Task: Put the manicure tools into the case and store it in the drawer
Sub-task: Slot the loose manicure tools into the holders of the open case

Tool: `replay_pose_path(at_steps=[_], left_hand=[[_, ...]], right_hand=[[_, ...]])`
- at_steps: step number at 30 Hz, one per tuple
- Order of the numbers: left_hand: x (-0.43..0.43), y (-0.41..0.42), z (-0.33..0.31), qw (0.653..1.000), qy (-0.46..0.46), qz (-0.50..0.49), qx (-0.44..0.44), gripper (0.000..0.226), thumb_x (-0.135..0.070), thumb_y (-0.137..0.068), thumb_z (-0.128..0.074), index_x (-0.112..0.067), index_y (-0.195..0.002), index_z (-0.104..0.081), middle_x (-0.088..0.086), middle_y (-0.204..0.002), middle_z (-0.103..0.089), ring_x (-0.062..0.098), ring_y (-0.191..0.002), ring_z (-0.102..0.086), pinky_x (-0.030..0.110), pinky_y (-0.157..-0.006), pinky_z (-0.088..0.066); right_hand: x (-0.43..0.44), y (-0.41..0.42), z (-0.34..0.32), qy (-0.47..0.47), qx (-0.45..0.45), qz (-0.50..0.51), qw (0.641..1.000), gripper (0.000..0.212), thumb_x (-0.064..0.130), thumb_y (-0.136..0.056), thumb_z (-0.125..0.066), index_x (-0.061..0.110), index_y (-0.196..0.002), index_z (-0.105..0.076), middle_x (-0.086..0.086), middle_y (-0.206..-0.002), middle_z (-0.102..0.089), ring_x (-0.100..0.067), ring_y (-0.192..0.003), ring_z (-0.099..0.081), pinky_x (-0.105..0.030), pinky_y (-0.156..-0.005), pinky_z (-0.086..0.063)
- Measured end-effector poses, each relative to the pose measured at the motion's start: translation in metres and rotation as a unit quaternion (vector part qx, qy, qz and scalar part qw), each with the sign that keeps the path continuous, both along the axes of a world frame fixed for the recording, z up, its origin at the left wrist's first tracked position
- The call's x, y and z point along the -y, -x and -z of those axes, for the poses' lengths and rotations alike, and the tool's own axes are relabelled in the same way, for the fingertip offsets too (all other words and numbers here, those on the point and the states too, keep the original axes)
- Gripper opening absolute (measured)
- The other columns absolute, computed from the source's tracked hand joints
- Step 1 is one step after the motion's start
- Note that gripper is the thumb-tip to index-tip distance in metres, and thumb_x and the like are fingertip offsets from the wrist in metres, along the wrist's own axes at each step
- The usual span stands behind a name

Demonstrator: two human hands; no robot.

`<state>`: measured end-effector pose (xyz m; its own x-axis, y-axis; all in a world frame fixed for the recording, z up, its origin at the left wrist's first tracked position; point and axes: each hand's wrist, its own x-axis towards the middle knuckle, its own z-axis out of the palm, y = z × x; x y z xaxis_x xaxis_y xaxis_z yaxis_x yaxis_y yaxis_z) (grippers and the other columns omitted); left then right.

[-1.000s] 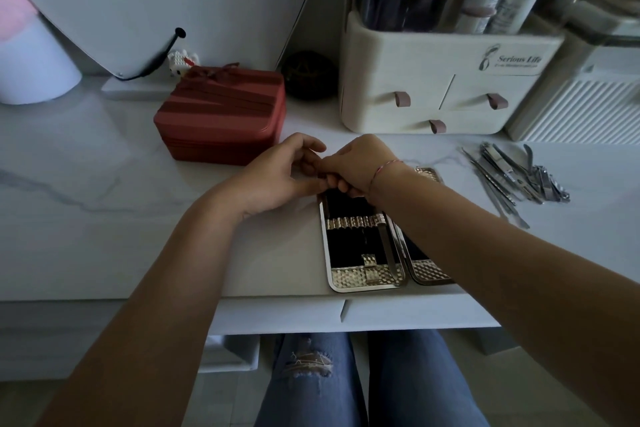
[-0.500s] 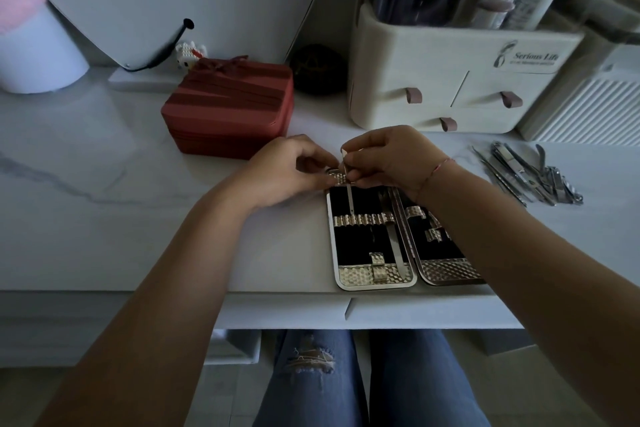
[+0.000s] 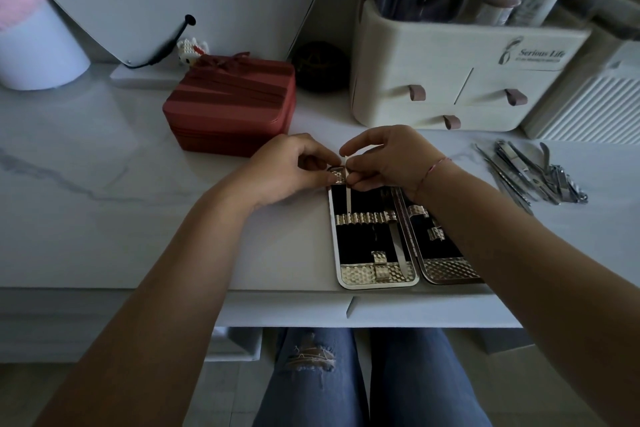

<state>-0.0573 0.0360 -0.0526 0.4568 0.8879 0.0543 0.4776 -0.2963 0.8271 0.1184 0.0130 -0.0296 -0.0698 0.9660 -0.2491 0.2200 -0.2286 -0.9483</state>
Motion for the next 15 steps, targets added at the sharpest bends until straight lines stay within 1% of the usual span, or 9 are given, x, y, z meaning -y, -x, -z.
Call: replay_pose_path(at_steps=[2,4,6,8,9,10,11,13,15], left_hand=[[0.0,0.0,0.0,1.0,0.002,-0.001,-0.003,0.023,-0.018,-0.073,-0.078,-0.024,-0.094,-0.071,-0.001,-0.091,-0.063,0.013,-0.082,-0.063,0.032,-0.083,-0.051],[0.001,-0.001,-0.001,1.0,0.006,-0.003,-0.002,0.024,-0.019,-0.072,-0.078,-0.022,-0.094,-0.071,0.0,-0.092,-0.063,0.016,-0.084,-0.063,0.033,-0.084,-0.051],[0.002,0.0,-0.002,1.0,0.011,-0.004,0.002,0.024,-0.02,-0.071,-0.078,-0.023,-0.093,-0.071,0.003,-0.094,-0.064,0.019,-0.087,-0.064,0.035,-0.085,-0.051],[0.003,0.0,-0.003,1.0,0.013,-0.003,0.004,0.022,-0.019,-0.072,-0.078,-0.024,-0.092,-0.07,0.005,-0.094,-0.065,0.019,-0.086,-0.064,0.034,-0.083,-0.052],[0.004,0.0,-0.004,1.0,0.012,-0.001,0.004,0.021,-0.019,-0.072,-0.078,-0.025,-0.091,-0.07,0.004,-0.092,-0.065,0.017,-0.084,-0.064,0.032,-0.08,-0.052],[0.004,0.0,-0.004,1.0,0.011,0.0,0.002,0.021,-0.019,-0.072,-0.078,-0.026,-0.09,-0.069,0.003,-0.091,-0.066,0.016,-0.082,-0.064,0.03,-0.078,-0.052],[0.004,0.0,-0.004,1.0,0.01,0.0,0.001,0.021,-0.019,-0.073,-0.078,-0.027,-0.089,-0.068,0.002,-0.09,-0.066,0.014,-0.081,-0.064,0.028,-0.078,-0.051],[0.004,0.0,-0.003,1.0,0.012,-0.003,0.0,0.021,-0.019,-0.073,-0.077,-0.026,-0.091,-0.068,-0.001,-0.088,-0.065,0.009,-0.079,-0.063,0.024,-0.077,-0.051],[0.004,0.0,-0.003,1.0,0.009,-0.004,-0.003,0.023,-0.017,-0.073,-0.077,-0.024,-0.093,-0.069,-0.004,-0.087,-0.064,0.006,-0.077,-0.061,0.019,-0.074,-0.05]], right_hand=[[0.0,0.0,-0.002,0.003,0.02,-0.025,0.999,0.011,-0.004,-0.082,-0.061,0.005,-0.087,-0.065,-0.013,-0.061,-0.064,-0.013,-0.051,-0.065,-0.021,-0.051,-0.055],[0.001,-0.002,-0.003,-0.002,0.059,-0.057,0.997,0.012,-0.004,-0.082,-0.062,0.007,-0.084,-0.066,-0.012,-0.064,-0.065,-0.014,-0.054,-0.064,-0.02,-0.051,-0.054],[0.002,-0.003,-0.003,-0.018,0.113,-0.081,0.99,0.013,-0.002,-0.081,-0.063,0.01,-0.084,-0.067,-0.012,-0.068,-0.066,-0.015,-0.053,-0.062,-0.021,-0.048,-0.052],[0.005,-0.002,-0.004,-0.051,0.189,-0.096,0.976,0.012,0.004,-0.082,-0.063,0.013,-0.087,-0.07,-0.01,-0.066,-0.067,-0.015,-0.049,-0.058,-0.025,-0.046,-0.051],[0.006,-0.002,-0.005,-0.074,0.231,-0.105,0.964,0.013,0.007,-0.083,-0.062,0.014,-0.088,-0.071,-0.004,-0.062,-0.067,-0.012,-0.047,-0.056,-0.024,-0.047,-0.05],[0.007,0.0,-0.006,-0.101,0.274,-0.115,0.949,0.013,0.011,-0.083,-0.061,0.015,-0.089,-0.073,0.005,-0.057,-0.064,-0.005,-0.045,-0.054,-0.021,-0.048,-0.049],[0.009,0.001,-0.008,-0.125,0.311,-0.125,0.934,0.014,0.014,-0.084,-0.061,0.017,-0.089,-0.074,0.011,-0.053,-0.06,0.0,-0.043,-0.052,-0.016,-0.05,-0.046],[0.013,0.001,-0.011,-0.143,0.345,-0.14,0.917,0.016,0.018,-0.085,-0.06,0.02,-0.09,-0.075,0.013,-0.053,-0.054,0.008,-0.046,-0.052,-0.013,-0.053,-0.041],[0.018,-0.001,-0.015,-0.138,0.349,-0.152,0.915,0.018,0.018,-0.086,-0.058,0.022,-0.092,-0.074,0.012,-0.046,-0.053,0.007,-0.044,-0.051,-0.008,-0.047,-0.037]])
